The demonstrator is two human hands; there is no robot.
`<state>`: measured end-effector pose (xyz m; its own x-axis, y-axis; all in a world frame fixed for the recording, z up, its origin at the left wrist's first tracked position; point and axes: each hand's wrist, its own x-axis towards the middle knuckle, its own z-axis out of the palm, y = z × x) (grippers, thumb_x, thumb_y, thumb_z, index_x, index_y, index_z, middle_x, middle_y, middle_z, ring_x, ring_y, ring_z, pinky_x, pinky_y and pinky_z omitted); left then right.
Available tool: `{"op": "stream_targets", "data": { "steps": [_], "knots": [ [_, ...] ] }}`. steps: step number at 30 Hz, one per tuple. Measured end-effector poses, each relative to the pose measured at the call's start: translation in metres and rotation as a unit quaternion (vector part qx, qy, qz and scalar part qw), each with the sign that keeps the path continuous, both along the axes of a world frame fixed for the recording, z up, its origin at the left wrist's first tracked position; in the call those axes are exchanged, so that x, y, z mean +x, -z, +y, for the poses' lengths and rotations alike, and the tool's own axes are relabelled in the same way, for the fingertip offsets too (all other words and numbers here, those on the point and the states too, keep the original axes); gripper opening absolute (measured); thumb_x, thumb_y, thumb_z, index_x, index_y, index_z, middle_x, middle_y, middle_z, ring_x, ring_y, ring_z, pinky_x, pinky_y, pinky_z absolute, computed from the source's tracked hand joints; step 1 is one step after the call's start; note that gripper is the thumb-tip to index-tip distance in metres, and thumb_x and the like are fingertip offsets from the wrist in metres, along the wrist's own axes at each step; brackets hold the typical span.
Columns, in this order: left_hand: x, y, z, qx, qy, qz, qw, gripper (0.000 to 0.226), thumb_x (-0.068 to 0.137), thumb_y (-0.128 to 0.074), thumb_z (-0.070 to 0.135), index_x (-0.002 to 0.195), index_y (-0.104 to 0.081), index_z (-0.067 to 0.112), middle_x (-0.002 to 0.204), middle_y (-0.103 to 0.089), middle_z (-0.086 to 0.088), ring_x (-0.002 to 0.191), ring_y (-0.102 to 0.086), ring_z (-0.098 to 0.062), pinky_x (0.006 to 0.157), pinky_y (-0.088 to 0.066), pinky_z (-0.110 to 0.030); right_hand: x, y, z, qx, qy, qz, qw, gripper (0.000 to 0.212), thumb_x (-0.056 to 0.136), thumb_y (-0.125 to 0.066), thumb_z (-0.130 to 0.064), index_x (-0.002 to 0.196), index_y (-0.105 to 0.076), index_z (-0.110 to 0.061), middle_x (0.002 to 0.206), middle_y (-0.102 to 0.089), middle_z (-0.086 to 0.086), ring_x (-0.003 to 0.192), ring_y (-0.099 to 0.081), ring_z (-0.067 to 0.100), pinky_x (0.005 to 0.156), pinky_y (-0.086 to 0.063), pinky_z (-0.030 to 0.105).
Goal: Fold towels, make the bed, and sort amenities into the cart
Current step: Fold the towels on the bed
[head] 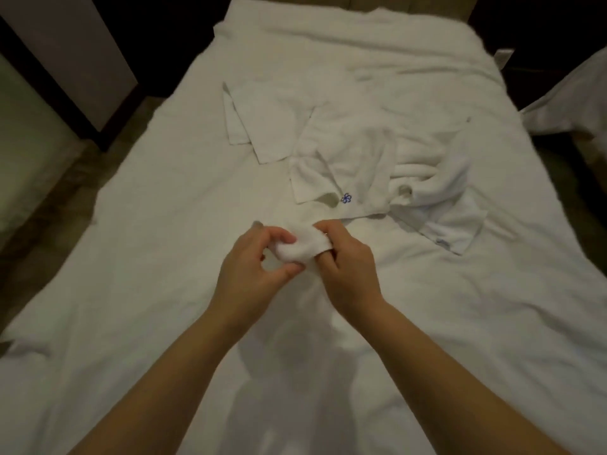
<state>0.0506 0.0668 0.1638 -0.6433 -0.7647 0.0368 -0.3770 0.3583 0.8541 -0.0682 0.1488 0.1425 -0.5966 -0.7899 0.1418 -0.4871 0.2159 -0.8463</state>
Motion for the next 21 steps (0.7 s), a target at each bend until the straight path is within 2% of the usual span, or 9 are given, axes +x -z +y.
{"op": "stream_targets", "data": {
  "steps": [2,4,6,8,11,13,15,18,21],
  "knots": [
    [0.013,-0.04,0.017,-0.091,0.009,0.006,0.996,0.025,0.07,-0.07,0.038,0.084,-0.05,0.042,0.09,-0.051,0.021,0.09,-0.048,0.002,0.074,-0.034,-0.007,0.018,-0.052,0.023,-0.01,-0.015,0.0,1.0,0.015,0.087,-0.043,-0.03,0.095,-0.055,-0.023,0.069,-0.055,-0.015,0.063,-0.052,0.001,0.057,-0.038,0.016],
    [0.027,-0.08,0.04,-0.14,0.015,0.019,0.99,0.02,0.071,-0.064,0.042,0.084,-0.049,0.043,0.09,-0.045,0.021,0.089,-0.044,0.0,0.075,-0.034,-0.008,0.031,-0.103,0.05,-0.021,-0.003,0.006,1.0,0.003,0.09,-0.054,-0.023,0.089,-0.055,-0.026,0.065,-0.052,-0.016,0.063,-0.051,-0.002,0.057,-0.036,0.015],
    [0.042,-0.119,0.068,-0.166,-0.002,0.053,0.985,0.01,0.079,-0.058,0.041,0.082,-0.049,0.043,0.092,-0.044,0.014,0.09,-0.045,-0.007,0.078,-0.041,-0.017,0.043,-0.151,0.083,-0.033,-0.001,0.017,0.999,0.009,0.089,-0.062,-0.019,0.084,-0.059,-0.026,0.061,-0.053,-0.015,0.061,-0.051,-0.002,0.057,-0.036,0.014],
    [0.059,-0.156,0.096,-0.166,-0.013,0.099,0.981,0.006,0.083,-0.054,0.036,0.081,-0.05,0.039,0.095,-0.045,0.013,0.094,-0.049,-0.015,0.078,-0.05,-0.032,0.058,-0.193,0.12,-0.047,-0.008,0.027,0.998,0.012,0.086,-0.067,-0.024,0.077,-0.061,-0.029,0.058,-0.053,-0.013,0.059,-0.05,0.0,0.056,-0.036,0.013],
    [0.086,-0.202,0.142,-0.155,0.01,0.128,0.979,0.014,0.085,-0.049,0.036,0.081,-0.051,0.023,0.086,-0.053,0.018,0.082,-0.054,-0.011,0.072,-0.051,-0.035,0.083,-0.24,0.179,-0.061,-0.016,0.021,0.998,0.015,0.082,-0.071,-0.032,0.071,-0.06,-0.033,0.054,-0.052,-0.013,0.055,-0.048,0.002,0.053,-0.036,0.012],
    [0.104,-0.225,0.173,-0.134,0.035,0.127,0.982,0.018,0.084,-0.046,0.039,0.076,-0.05,0.023,0.07,-0.056,0.01,0.066,-0.051,-0.008,0.061,-0.045,-0.028,0.095,-0.256,0.218,-0.059,-0.032,0.028,0.997,0.012,0.08,-0.073,-0.033,0.074,-0.064,-0.028,0.06,-0.057,-0.01,0.059,-0.051,0.001,0.057,-0.039,0.014],
    [0.123,-0.241,0.199,-0.142,0.039,0.13,0.981,0.019,0.082,-0.046,0.039,0.072,-0.049,0.023,0.063,-0.053,0.007,0.06,-0.047,-0.004,0.055,-0.036,-0.016,0.104,-0.26,0.255,-0.042,-0.047,0.032,0.997,0.016,0.078,-0.074,-0.031,0.071,-0.063,-0.023,0.062,-0.057,-0.01,0.059,-0.05,0.001,0.058,-0.038,0.017],
    [0.151,-0.259,0.228,-0.149,0.017,0.14,0.979,0.02,0.082,-0.048,0.037,0.075,-0.052,0.019,0.068,-0.052,0.009,0.06,-0.045,0.001,0.056,-0.034,-0.012,0.113,-0.255,0.306,0.028,-0.048,0.033,0.998,0.021,0.078,-0.074,-0.031,0.066,-0.061,-0.021,0.059,-0.053,-0.011,0.057,-0.047,0.001,0.057,-0.035,0.019],
    [0.175,-0.267,0.248,-0.13,0.028,0.141,0.981,0.02,0.083,-0.05,0.036,0.076,-0.056,0.019,0.07,-0.052,0.01,0.062,-0.046,0.001,0.058,-0.034,-0.012,0.122,-0.252,0.352,0.057,-0.02,0.054,0.997,0.013,0.082,-0.071,-0.028,0.071,-0.064,-0.028,0.068,-0.061,-0.009,0.064,-0.052,0.003,0.061,-0.039,0.02]
  ]
}}
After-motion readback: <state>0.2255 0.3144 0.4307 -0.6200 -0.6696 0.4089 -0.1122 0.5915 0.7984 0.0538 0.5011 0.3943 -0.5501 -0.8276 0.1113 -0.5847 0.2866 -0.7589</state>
